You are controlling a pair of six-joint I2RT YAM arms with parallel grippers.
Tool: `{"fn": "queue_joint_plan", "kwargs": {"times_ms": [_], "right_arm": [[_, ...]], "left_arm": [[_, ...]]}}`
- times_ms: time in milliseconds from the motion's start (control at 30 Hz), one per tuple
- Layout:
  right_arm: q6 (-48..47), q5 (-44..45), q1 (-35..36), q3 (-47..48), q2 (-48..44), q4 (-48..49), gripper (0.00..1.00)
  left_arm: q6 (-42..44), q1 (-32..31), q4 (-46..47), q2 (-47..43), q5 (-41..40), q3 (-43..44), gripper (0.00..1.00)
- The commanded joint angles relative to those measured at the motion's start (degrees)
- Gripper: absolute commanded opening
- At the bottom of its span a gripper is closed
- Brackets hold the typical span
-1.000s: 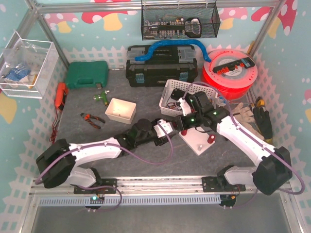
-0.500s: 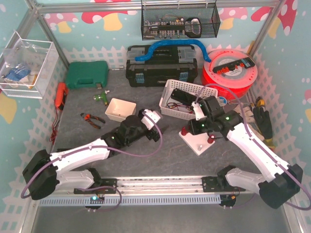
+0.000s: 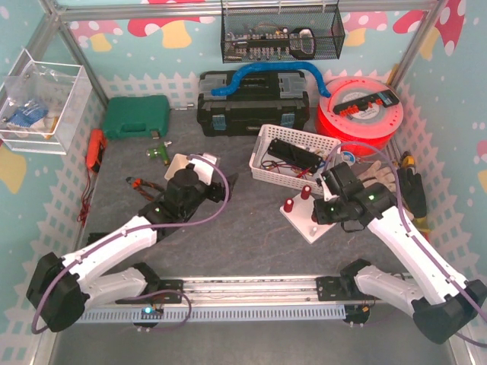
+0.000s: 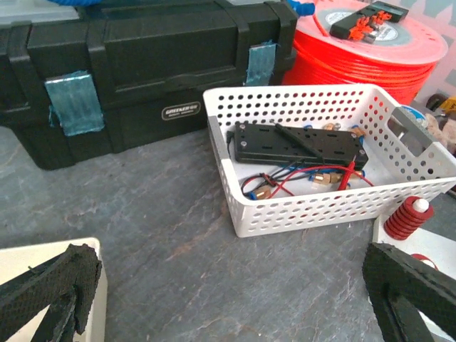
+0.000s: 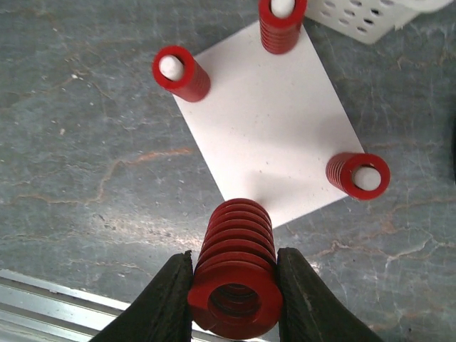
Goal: Install the large spring
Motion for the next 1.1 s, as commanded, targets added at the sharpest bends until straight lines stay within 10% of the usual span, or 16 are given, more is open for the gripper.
{"fn": "queue_joint_plan", "kwargs": {"times_ms": [0, 1067], "right_arm": [[2.7, 0.78, -0.21, -2.07, 0.07, -1.27, 0.0], [5.2, -3.97, -0.23, -14.58, 2.23, 12.11, 0.07]], "left_arm": [[-2.45, 0.73, -1.97, -1.38, -0.03, -1.64, 0.99], [-1.65, 1.53, -2.54, -1.5, -0.47, -2.37, 0.99]]}}
